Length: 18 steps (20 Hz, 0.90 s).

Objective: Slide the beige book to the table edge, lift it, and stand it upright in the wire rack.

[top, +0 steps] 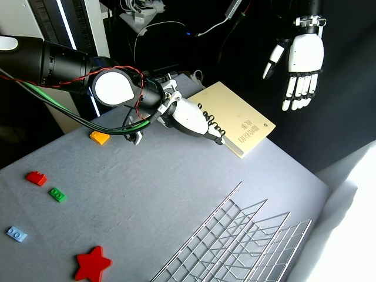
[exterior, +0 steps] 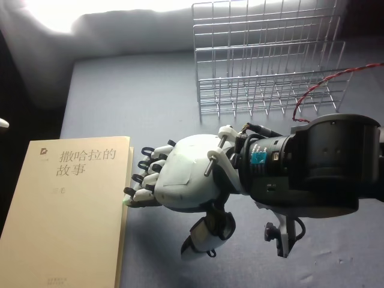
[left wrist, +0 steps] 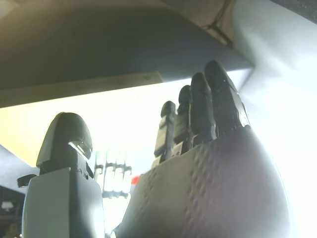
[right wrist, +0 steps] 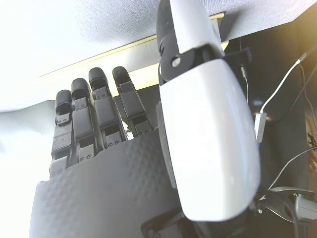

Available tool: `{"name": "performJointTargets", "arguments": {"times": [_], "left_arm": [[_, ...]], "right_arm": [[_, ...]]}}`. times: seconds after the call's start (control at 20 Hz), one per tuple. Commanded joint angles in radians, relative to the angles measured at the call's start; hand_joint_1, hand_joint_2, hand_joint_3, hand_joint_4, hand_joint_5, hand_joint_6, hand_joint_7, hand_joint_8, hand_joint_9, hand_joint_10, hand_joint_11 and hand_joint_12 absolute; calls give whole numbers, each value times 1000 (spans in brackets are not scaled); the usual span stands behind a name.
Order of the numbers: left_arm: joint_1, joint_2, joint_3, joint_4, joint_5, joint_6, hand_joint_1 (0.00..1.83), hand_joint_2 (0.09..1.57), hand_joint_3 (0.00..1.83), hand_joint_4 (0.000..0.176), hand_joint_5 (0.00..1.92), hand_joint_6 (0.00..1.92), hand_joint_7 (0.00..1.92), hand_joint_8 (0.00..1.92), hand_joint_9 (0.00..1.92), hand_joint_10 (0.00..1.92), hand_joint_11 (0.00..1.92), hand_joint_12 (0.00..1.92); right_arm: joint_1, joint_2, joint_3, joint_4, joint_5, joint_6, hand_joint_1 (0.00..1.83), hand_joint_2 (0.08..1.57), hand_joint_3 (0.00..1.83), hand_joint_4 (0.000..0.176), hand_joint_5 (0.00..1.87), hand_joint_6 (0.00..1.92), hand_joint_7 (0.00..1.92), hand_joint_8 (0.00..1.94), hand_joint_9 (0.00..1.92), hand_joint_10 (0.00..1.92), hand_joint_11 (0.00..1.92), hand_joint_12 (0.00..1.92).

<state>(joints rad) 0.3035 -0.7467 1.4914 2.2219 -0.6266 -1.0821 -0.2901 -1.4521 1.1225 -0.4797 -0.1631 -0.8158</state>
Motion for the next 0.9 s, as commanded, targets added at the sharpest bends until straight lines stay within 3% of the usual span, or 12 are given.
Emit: {"name": "performJointTargets", "arguments": {"times": [0.0,0.15,0.2,0.3,0.35,0.5,0.55,0.7,0.85], "left_arm": [[-9,3,7,-16,42,0,682,1141,4,74,60,1,55,3,81,3,0,410],[-9,2,9,-16,42,0,667,1137,2,71,82,5,88,8,113,11,0,437],[-9,2,10,-16,42,0,675,1125,0,78,89,5,109,9,142,16,0,501],[-9,1,12,-16,42,0,671,1130,0,80,77,2,105,2,140,8,0,482],[-9,1,13,-16,42,0,623,1151,8,74,36,0,69,0,106,2,0,397],[-9,1,13,-16,41,0,657,1128,0,69,82,11,112,6,150,12,0,551],[-9,0,14,-16,41,0,689,1116,0,63,105,17,134,11,164,15,0,562],[-9,0,15,-16,41,0,673,1120,0,76,85,3,113,2,161,3,0,537],[-10,0,16,-16,40,0,649,1134,3,77,45,0,85,0,133,0,0,466]], "right_arm": [[12,-1,0,-3,92,0,647,1035,0,0,153,14,219,8,185,15,0,325],[11,-1,0,-3,93,0,640,1038,1,0,148,5,208,3,176,7,0,345],[10,-1,0,-3,94,0,649,1031,0,0,133,2,203,1,164,2,0,298],[9,-1,0,-3,95,-1,644,1027,0,0,115,1,184,1,149,1,0,400],[9,-1,0,-3,96,-1,615,1040,3,0,93,0,151,0,124,0,0,349],[9,-2,1,-3,96,-1,602,1055,4,0,61,3,124,0,85,3,0,128],[8,-3,0,-3,97,-1,612,1048,1,0,70,5,122,0,84,3,0,151],[8,-8,0,-3,98,-1,599,1040,0,0,81,4,143,2,128,14,0,536],[8,-13,0,-3,99,-1,680,1013,0,0,138,24,179,10,152,20,0,582]]}}
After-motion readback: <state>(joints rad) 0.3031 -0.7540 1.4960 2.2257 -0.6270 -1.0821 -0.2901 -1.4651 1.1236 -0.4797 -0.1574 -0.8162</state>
